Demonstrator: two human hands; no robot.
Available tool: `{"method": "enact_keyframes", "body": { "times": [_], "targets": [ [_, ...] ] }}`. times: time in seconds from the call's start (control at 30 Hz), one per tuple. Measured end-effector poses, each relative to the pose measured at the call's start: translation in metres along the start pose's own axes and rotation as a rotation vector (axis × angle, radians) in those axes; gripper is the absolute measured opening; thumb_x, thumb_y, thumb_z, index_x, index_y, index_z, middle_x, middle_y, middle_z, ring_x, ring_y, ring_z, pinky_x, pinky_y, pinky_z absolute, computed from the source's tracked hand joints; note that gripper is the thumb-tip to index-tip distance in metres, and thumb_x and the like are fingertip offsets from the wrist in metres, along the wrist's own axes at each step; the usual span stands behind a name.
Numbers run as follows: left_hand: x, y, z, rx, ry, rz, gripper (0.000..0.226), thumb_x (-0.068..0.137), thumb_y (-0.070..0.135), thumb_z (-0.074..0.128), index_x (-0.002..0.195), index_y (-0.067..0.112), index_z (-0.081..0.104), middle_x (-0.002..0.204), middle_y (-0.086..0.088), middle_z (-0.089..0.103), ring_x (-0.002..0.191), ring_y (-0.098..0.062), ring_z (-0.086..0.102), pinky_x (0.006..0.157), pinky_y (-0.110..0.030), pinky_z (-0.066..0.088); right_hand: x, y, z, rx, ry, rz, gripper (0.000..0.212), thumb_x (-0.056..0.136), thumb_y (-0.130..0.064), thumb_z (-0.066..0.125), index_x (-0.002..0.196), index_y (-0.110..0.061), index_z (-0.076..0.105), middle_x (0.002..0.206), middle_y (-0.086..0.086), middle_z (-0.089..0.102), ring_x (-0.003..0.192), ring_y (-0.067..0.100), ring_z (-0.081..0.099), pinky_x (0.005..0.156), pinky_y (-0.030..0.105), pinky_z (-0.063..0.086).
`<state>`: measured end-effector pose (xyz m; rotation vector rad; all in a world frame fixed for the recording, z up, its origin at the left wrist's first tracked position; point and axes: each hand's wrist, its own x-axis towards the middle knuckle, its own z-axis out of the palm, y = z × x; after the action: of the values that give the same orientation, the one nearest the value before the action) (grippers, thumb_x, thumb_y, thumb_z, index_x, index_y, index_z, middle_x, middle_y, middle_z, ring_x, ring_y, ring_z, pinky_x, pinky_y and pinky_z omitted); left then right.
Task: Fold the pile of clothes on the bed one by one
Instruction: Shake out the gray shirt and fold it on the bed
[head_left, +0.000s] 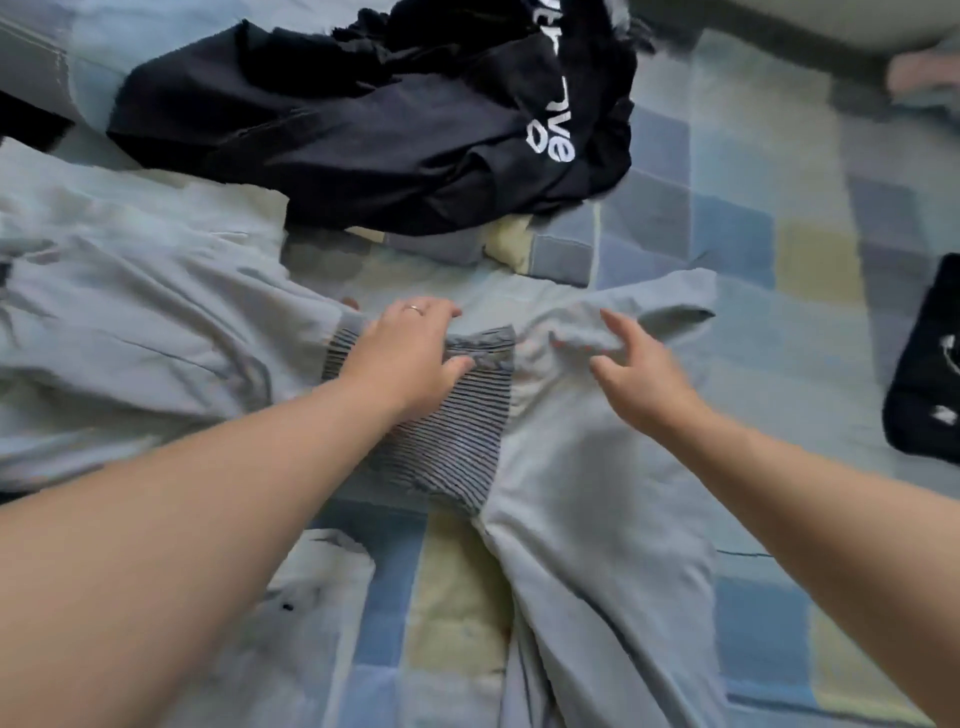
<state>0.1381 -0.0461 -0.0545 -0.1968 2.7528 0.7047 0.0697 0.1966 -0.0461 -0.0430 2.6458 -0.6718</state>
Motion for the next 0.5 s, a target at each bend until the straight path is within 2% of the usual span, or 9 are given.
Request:
{"method": "enact_keyframes", "body": {
  "times": [0.07, 0.13, 0.23, 0.27, 0.37, 0.43, 0.5],
  "targets": [
    [0.021, 0.024, 0.027, 0.04, -0.077, -0.028, 0.066, 0.097, 0.053, 0.056, 0.151, 0.021, 0.036, 0.153, -0.007, 0.044, 0.139, -0.029, 0.041, 0.112, -0.042, 0.035, 0.014, 0.04, -0.012, -0.172, -0.034, 0.005, 0.069, 0.092, -0.028, 0.056, 0.155, -0.035, 0.029, 0.162, -0.002, 0.031, 0.148, 0.026, 0.028, 0.117, 0.051, 0.029],
    [0.036, 0.037, 0.05, 0.151, -0.118, -0.065, 0.061, 0.093, 0.059, 0.057, 0.14, 0.023, 0.045, 0.144, -0.009, 0.053, 0.131, -0.031, 0.049, 0.107, -0.044, 0.038, 0.024, 0.071, -0.013, -0.292, -0.157, 0.024, 0.073, 0.094, -0.034, 0.055, 0.157, -0.041, 0.019, 0.168, -0.005, 0.012, 0.153, 0.027, 0.012, 0.12, 0.055, 0.02],
    [0.052, 0.039, 0.072, 0.239, 0.01, -0.17, 0.035, 0.096, 0.057, 0.055, 0.105, 0.023, 0.051, 0.124, -0.011, 0.062, 0.119, -0.035, 0.054, 0.094, -0.045, 0.037, 0.028, 0.106, -0.002, -0.413, -0.263, 0.008, 0.072, 0.097, -0.042, 0.052, 0.157, -0.044, 0.013, 0.169, -0.008, -0.001, 0.155, 0.024, -0.002, 0.122, 0.055, 0.012],
    [0.054, 0.038, 0.074, 0.225, 0.084, -0.222, 0.029, 0.098, 0.052, 0.053, 0.101, 0.023, 0.051, 0.12, -0.012, 0.063, 0.116, -0.037, 0.053, 0.092, -0.046, 0.037, 0.028, 0.114, 0.003, -0.423, -0.278, -0.01, 0.072, 0.097, -0.043, 0.052, 0.157, -0.043, 0.014, 0.169, -0.007, -0.003, 0.155, 0.023, -0.003, 0.123, 0.054, 0.01],
    [0.055, 0.04, 0.077, 0.21, 0.314, -0.305, 0.021, 0.101, 0.038, 0.051, 0.108, 0.019, 0.058, 0.123, -0.014, 0.058, 0.118, -0.039, 0.047, 0.097, -0.049, 0.035, 0.027, 0.13, 0.011, -0.375, -0.322, -0.046, 0.073, 0.097, -0.043, 0.055, 0.158, -0.04, 0.016, 0.169, -0.004, -0.003, 0.155, 0.021, -0.003, 0.124, 0.052, 0.005],
    [0.05, 0.052, 0.086, 0.208, 0.442, -0.139, 0.02, 0.096, 0.029, 0.059, 0.113, 0.019, 0.06, 0.127, -0.011, 0.054, 0.12, -0.038, 0.043, 0.098, -0.05, 0.033, 0.028, 0.134, 0.004, -0.242, -0.296, -0.079, 0.07, 0.097, -0.036, 0.058, 0.158, -0.035, 0.023, 0.168, -0.002, 0.012, 0.155, 0.021, 0.009, 0.124, 0.046, 0.012],
    [0.045, 0.074, 0.103, 0.204, 0.468, 0.131, 0.026, 0.088, 0.024, 0.063, 0.114, 0.019, 0.062, 0.13, -0.011, 0.055, 0.121, -0.038, 0.045, 0.097, -0.049, 0.033, 0.03, 0.136, -0.013, -0.067, -0.179, -0.097, 0.064, 0.096, -0.026, 0.06, 0.155, -0.029, 0.034, 0.159, 0.001, 0.038, 0.146, 0.021, 0.034, 0.118, 0.031, 0.026]
  ]
}}
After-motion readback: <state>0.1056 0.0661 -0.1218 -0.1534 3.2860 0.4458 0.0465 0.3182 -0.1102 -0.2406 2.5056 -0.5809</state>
